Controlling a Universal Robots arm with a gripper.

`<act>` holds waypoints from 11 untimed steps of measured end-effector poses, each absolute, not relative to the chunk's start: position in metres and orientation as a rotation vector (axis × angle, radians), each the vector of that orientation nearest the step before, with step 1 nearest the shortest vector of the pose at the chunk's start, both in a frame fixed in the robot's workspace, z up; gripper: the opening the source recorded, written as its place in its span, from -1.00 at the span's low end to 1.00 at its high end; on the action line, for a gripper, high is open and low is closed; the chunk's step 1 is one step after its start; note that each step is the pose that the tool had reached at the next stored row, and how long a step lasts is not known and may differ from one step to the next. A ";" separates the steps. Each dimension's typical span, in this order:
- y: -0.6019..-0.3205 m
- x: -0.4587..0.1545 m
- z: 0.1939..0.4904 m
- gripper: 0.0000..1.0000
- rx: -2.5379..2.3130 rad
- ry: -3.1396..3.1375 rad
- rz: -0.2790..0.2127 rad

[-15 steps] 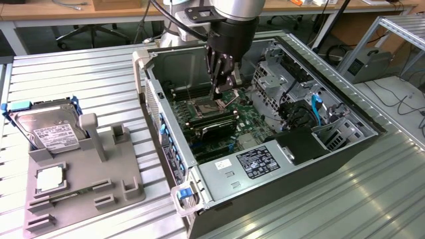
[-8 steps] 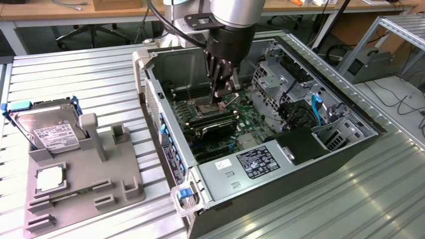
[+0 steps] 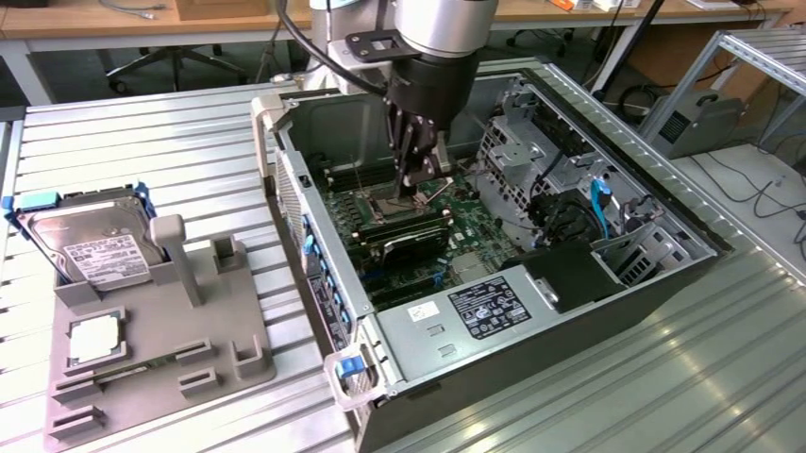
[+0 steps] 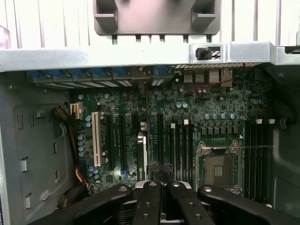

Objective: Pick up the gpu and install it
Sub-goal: 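Press down on the gpu until it lock into place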

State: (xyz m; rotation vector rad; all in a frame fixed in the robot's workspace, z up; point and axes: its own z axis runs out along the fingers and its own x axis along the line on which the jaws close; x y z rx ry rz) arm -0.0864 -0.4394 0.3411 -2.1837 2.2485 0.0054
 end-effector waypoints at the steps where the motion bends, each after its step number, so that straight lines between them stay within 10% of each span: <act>1: -0.439 -0.087 0.339 -0.79 -2.184 2.249 0.005; 11: -0.442 -0.088 0.327 -0.79 -2.184 2.248 0.004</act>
